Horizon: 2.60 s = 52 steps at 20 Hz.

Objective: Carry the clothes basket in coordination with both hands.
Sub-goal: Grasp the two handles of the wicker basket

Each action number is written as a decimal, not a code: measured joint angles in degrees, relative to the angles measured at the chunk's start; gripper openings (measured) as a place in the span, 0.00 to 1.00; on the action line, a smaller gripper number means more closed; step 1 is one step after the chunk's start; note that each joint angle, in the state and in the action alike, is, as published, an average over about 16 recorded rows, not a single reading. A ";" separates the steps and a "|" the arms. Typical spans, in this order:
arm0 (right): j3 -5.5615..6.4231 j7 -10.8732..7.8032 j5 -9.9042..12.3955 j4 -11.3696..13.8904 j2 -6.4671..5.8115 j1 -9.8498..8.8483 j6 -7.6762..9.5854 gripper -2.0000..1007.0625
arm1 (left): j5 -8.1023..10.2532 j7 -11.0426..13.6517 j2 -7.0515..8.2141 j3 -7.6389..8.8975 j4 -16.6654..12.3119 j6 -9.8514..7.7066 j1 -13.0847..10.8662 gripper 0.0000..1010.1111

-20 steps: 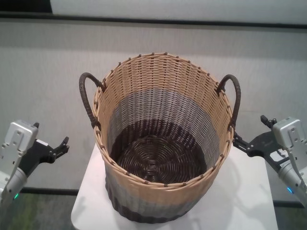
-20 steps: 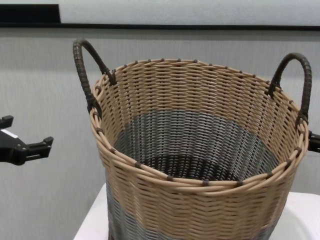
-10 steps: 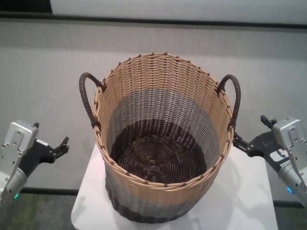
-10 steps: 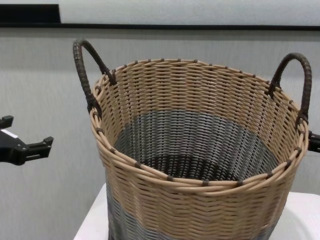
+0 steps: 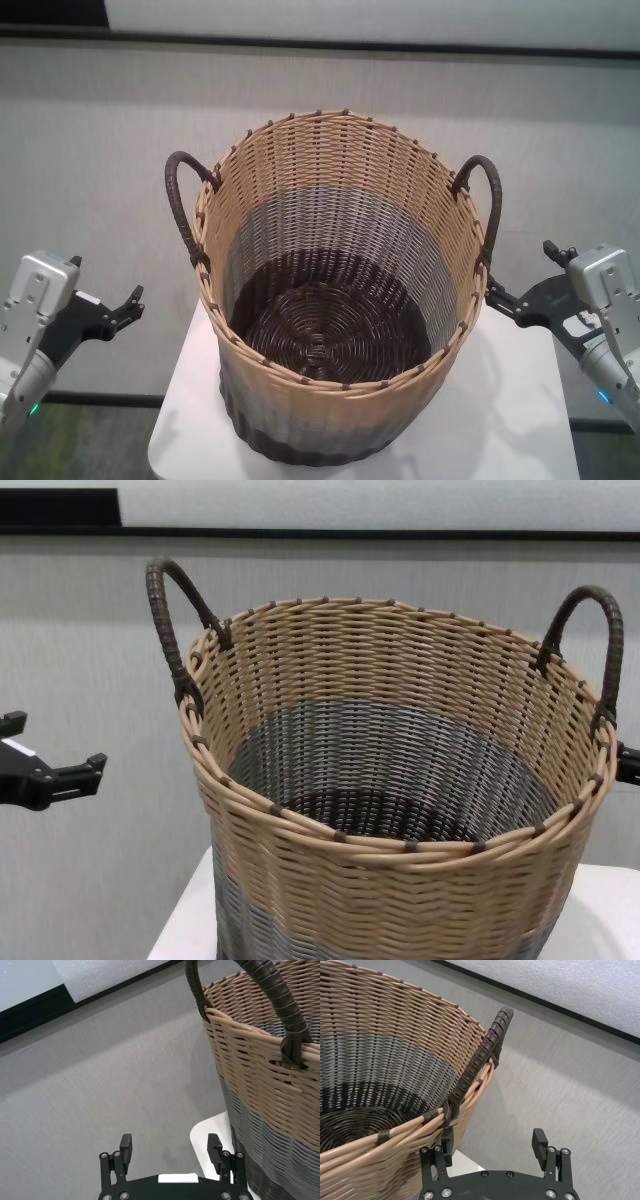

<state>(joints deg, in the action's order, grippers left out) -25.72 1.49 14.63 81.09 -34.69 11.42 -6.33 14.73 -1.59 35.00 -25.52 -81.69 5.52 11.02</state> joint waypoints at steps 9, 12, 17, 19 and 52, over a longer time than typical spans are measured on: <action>2.77 -1.46 3.04 3.62 -0.77 -0.64 7.29 0.99 | 2.76 1.31 2.14 2.90 -5.84 -6.30 -3.58 0.99; 4.40 -2.23 4.84 5.84 -1.10 -1.12 10.76 0.99 | 3.99 1.97 2.88 4.28 -8.30 -8.35 -5.16 0.99; 7.55 -3.51 8.30 10.34 -1.61 -2.17 16.56 0.99 | 5.78 3.12 3.62 6.45 -11.68 -10.16 -7.46 0.99; 8.79 -4.04 9.64 12.13 -1.72 -2.63 18.43 0.99 | 6.24 3.50 3.69 7.24 -12.59 -10.28 -8.17 0.99; 12.18 -4.90 13.15 10.13 10.67 3.91 26.84 0.99 | 2.95 5.62 1.27 13.77 -14.69 -10.38 -12.04 0.99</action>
<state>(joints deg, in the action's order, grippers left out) -13.54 -3.41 27.78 91.21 -24.02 15.33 20.51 17.68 4.03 36.27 -11.75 -96.38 -4.86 -1.02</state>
